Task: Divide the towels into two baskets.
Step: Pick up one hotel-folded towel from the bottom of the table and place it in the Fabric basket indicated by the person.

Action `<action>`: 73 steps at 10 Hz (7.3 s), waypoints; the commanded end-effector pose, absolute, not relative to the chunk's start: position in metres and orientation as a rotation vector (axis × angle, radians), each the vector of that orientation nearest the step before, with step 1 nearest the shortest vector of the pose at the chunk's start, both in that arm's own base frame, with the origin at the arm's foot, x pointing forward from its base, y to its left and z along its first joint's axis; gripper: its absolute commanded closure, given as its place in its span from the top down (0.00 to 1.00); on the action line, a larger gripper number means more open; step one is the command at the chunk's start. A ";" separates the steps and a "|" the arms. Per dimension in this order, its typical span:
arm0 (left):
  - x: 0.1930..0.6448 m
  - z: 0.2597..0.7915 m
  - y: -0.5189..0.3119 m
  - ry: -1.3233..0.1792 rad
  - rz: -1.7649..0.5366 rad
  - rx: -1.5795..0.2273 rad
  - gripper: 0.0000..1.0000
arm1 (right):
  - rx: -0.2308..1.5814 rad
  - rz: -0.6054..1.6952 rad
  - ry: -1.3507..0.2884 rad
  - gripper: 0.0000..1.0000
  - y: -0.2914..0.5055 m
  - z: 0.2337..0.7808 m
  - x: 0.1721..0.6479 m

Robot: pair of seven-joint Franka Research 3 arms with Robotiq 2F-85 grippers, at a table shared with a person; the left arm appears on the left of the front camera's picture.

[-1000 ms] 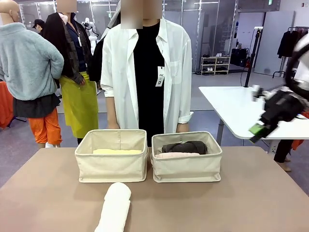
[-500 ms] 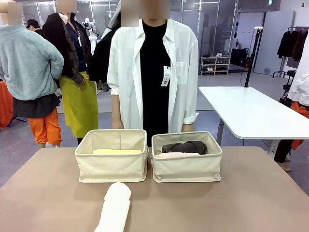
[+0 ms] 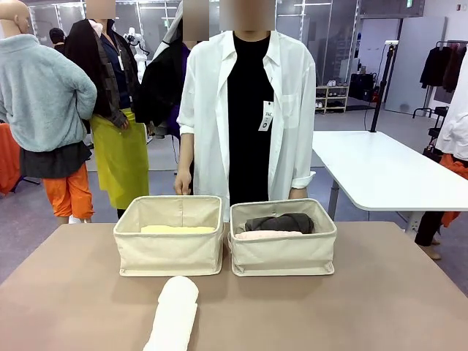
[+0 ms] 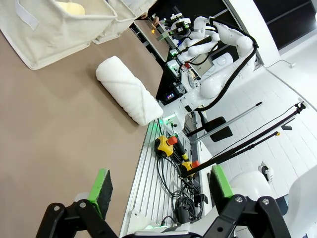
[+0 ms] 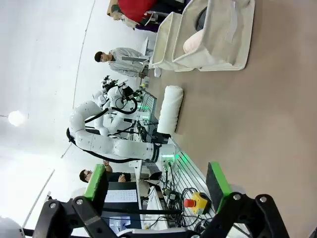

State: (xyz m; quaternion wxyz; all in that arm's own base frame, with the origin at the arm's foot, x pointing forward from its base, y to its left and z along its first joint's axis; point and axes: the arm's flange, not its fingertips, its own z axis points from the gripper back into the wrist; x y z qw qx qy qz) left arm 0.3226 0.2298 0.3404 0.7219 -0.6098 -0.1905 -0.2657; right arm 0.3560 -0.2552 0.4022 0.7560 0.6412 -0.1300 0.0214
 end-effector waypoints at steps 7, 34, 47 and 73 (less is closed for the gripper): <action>0.318 0.343 0.231 -0.437 -0.595 -1.351 1.00 | 1.367 0.061 -0.299 1.00 -0.251 0.414 0.347; 0.348 0.373 -0.169 -0.063 -0.148 -0.475 1.00 | 1.367 0.061 -0.299 1.00 -0.251 0.414 0.347; 0.338 0.315 -0.243 -0.006 -0.094 -0.461 1.00 | 1.367 0.061 -0.299 1.00 -0.251 0.414 0.347; 0.310 0.453 -0.226 -0.140 -1.411 0.058 0.37 | 1.367 0.061 -0.299 1.00 -0.251 0.414 0.347</action>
